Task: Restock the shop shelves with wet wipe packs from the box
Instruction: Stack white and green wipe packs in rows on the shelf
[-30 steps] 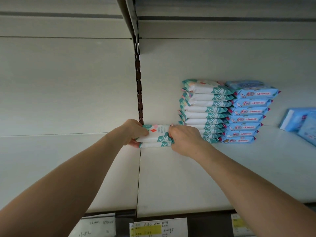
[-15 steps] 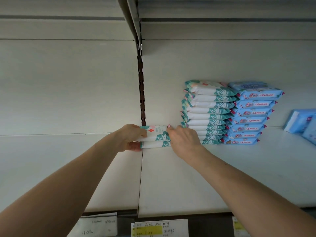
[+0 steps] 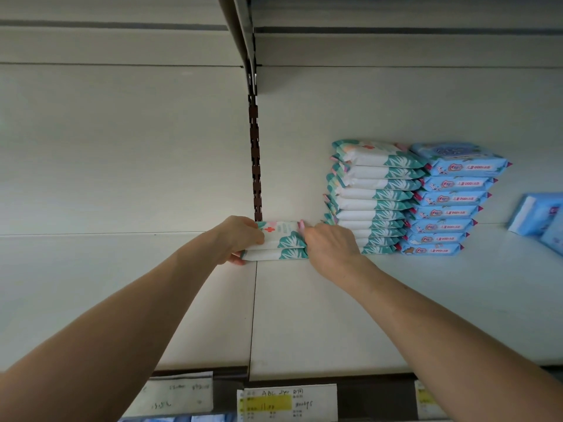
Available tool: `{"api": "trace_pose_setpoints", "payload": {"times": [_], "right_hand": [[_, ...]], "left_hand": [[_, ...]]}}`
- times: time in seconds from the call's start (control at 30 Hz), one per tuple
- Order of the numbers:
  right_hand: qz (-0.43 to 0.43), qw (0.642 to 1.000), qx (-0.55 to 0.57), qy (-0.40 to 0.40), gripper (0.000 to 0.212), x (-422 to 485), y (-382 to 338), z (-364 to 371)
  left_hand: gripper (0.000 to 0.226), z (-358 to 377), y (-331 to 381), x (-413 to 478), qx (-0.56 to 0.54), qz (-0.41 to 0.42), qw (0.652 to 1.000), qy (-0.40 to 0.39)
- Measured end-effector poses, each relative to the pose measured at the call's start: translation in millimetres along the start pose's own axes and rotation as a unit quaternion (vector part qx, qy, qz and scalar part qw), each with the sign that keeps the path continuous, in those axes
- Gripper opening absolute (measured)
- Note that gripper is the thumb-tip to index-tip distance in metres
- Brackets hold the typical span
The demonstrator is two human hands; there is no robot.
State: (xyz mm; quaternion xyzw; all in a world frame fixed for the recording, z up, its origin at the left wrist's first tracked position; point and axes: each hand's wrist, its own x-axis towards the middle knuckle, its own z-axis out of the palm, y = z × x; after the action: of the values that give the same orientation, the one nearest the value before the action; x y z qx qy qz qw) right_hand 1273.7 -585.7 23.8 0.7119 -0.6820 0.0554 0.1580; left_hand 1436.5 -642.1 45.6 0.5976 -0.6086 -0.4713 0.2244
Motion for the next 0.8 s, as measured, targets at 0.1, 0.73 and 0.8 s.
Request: {"api": "trace_pose_setpoints", "payload": {"times": [0.1,0.73,0.8], "right_hand": [[0.016,0.999,0.026,-0.033,0.057,-1,-1,4],[0.048,0.986,0.150,-0.050,0.038,-4,-11,-3],[0.045,0.993,0.104,-0.044,0.040,-6,-12,-7]], "left_hand": [[0.050,-1,-2,0,0.001,-0.005,1.000,-0.009],[0.075,11,-6,-2,0.181,0.060,0.982,-0.003],[0.077,13,-7,-3,0.241,0.079,0.967,0.021]]}}
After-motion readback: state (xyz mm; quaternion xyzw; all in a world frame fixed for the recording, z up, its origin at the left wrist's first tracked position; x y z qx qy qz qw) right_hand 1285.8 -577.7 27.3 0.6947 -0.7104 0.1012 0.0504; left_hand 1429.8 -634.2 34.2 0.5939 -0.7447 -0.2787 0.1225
